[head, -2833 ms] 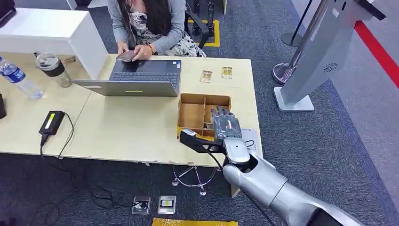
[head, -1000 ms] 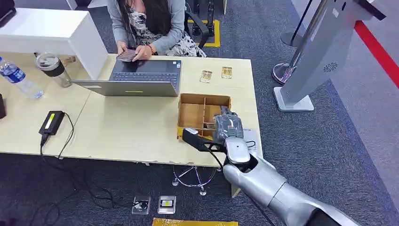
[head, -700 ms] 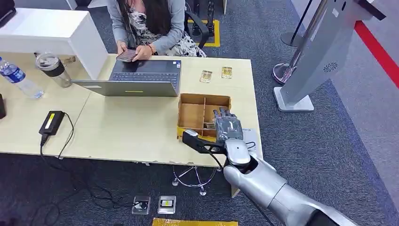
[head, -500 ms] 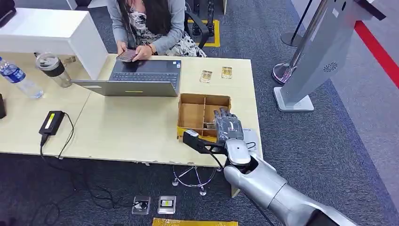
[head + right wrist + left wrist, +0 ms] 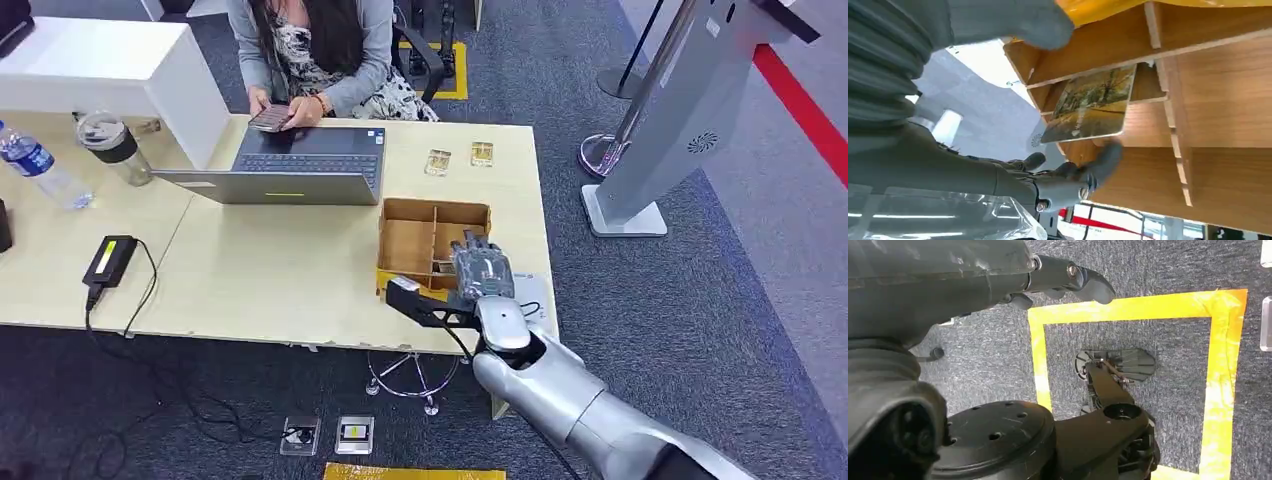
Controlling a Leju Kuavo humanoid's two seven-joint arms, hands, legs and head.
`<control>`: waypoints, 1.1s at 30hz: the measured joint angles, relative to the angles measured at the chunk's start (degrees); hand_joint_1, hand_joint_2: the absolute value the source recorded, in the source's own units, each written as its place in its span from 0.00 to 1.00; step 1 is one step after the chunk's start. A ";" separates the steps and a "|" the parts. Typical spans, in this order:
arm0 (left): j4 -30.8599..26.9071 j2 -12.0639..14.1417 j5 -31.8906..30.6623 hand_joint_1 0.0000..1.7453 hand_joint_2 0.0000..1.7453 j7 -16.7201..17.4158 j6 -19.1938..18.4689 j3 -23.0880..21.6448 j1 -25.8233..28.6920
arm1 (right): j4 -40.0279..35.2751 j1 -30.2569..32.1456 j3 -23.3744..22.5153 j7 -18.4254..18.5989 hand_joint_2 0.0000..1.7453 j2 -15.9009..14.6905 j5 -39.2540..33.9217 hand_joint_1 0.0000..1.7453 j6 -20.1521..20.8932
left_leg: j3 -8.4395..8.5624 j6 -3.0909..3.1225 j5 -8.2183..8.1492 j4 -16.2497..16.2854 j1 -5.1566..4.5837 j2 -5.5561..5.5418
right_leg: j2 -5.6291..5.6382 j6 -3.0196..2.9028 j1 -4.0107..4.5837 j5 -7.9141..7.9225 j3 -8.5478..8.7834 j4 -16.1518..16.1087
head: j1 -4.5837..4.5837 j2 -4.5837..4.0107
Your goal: Pass the card to the sensor for recognition and then transmit it.
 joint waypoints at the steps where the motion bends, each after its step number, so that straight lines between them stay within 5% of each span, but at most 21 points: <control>1: 0.00 0.00 0.04 0.00 0.00 0.00 0.00 0.00 0.00 | 0.00 0.00 0.00 -0.09 1.00 0.04 -0.02 0.93 -0.09 | 0.00 0.00 0.00 0.00 0.00 0.00 | 0.00 0.00 0.00 0.00 0.00 0.00 | -0.02 0.00; 2: 0.00 0.00 0.04 0.00 0.00 0.00 0.00 0.00 0.01 | 0.00 0.00 0.00 -0.15 1.00 0.13 -0.04 0.93 -0.13 | 0.00 0.00 0.00 0.00 0.00 0.00 | 0.00 0.00 0.00 0.00 0.00 0.00 | 0.00 0.00; 3: 0.00 0.00 0.04 0.00 0.00 0.00 0.00 0.00 0.01 | 0.00 0.00 0.00 -0.22 1.00 0.18 -0.07 0.55 -0.24 | 0.00 0.00 0.00 0.00 0.00 0.00 | 0.00 0.00 0.00 0.00 0.00 0.00 | 0.00 0.00; 5: 0.00 0.00 -0.02 0.00 0.00 0.00 0.04 0.00 0.01 | 0.00 0.00 0.00 -0.52 1.00 0.31 -0.11 0.47 -0.59 | 0.00 0.00 0.00 0.00 0.00 0.00 | 0.00 0.00 0.00 0.00 0.00 0.00 | 0.00 0.00; 7: 0.00 0.00 -0.11 0.00 0.00 0.00 0.11 0.00 0.01 | 0.00 -0.01 0.00 -0.77 1.00 0.55 -0.11 0.72 -0.70 | 0.00 0.00 0.00 0.00 0.00 0.00 | 0.00 0.00 0.00 0.00 0.00 0.00 | 0.00 0.00; 8: 0.00 0.00 -0.13 0.00 0.00 0.00 0.13 0.00 0.01 | 0.02 -0.01 0.04 -0.92 1.00 0.74 -0.13 0.72 -0.68 | 0.00 0.00 0.00 0.00 0.00 0.00 | 0.00 0.00 0.00 0.00 0.00 0.00 | 0.00 0.00; 10: 0.00 0.00 -0.18 0.00 0.00 0.00 0.13 0.00 0.01 | 0.13 -0.01 0.07 -1.20 1.00 1.09 -0.20 0.90 -0.70 | 0.00 0.00 0.00 0.00 0.00 0.00 | 0.00 0.00 0.00 0.00 0.00 0.00 | 0.00 0.00; 17: 0.00 0.00 -0.24 0.00 0.00 0.00 0.13 0.00 -0.01 | 0.77 -0.14 0.13 -2.56 1.00 2.19 -0.94 1.00 -1.51 | 0.00 0.00 0.00 0.00 0.00 0.00 | 0.00 0.00 0.00 0.00 0.00 0.00 | 0.00 0.00; 33: 0.00 0.00 -0.13 0.00 0.00 0.00 0.24 0.00 0.02 | 1.88 -0.26 0.13 -2.95 1.00 2.97 -0.63 1.00 -3.91 | 0.00 0.00 0.00 0.00 0.00 0.00 | 0.00 0.00 0.00 0.00 0.01 0.00 | 0.00 0.00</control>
